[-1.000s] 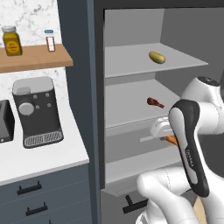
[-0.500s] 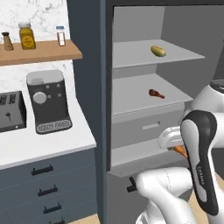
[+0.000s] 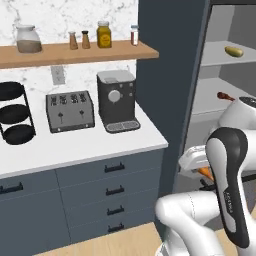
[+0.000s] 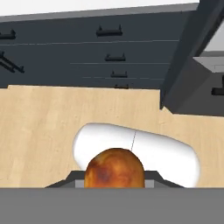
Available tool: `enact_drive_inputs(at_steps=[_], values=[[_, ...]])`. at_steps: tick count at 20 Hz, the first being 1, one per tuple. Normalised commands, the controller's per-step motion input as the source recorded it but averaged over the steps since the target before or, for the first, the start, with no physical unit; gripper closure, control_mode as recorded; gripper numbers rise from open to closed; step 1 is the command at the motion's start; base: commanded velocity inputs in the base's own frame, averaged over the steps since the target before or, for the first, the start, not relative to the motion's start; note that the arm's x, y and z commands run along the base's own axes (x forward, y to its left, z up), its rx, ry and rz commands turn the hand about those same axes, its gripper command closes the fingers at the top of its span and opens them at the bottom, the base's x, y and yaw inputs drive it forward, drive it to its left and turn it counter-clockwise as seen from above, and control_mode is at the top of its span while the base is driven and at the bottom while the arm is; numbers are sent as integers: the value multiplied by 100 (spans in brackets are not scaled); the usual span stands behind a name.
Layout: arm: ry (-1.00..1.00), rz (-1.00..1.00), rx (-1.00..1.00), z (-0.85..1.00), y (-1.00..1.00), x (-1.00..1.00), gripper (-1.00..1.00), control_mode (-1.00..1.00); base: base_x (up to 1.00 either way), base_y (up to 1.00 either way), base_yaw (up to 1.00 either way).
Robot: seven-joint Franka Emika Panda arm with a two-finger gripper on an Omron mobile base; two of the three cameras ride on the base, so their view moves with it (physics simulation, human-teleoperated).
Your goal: Place one cucumber and one chicken drumstick in each tupperware on the nearby counter, to pack two identical lunches.
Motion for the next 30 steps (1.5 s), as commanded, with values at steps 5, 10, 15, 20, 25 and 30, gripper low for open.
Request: enact_drive_inputs(at_steps=[5, 10, 15, 20, 25, 30], values=[[0, 0, 0, 0, 0, 0, 100, 100, -47, 70, 16], [0, 0, 0, 0, 0, 0, 100, 100, -22, 74, 13], [0, 0, 0, 0, 0, 0, 100, 100, 19, 100, 0], [0, 0, 0, 0, 0, 0, 100, 100, 39, 100, -5], [0, 0, 0, 0, 0, 0, 100, 100, 66, 98, -15], [0, 0, 0, 0, 0, 0, 100, 100, 68, 85, -9]])
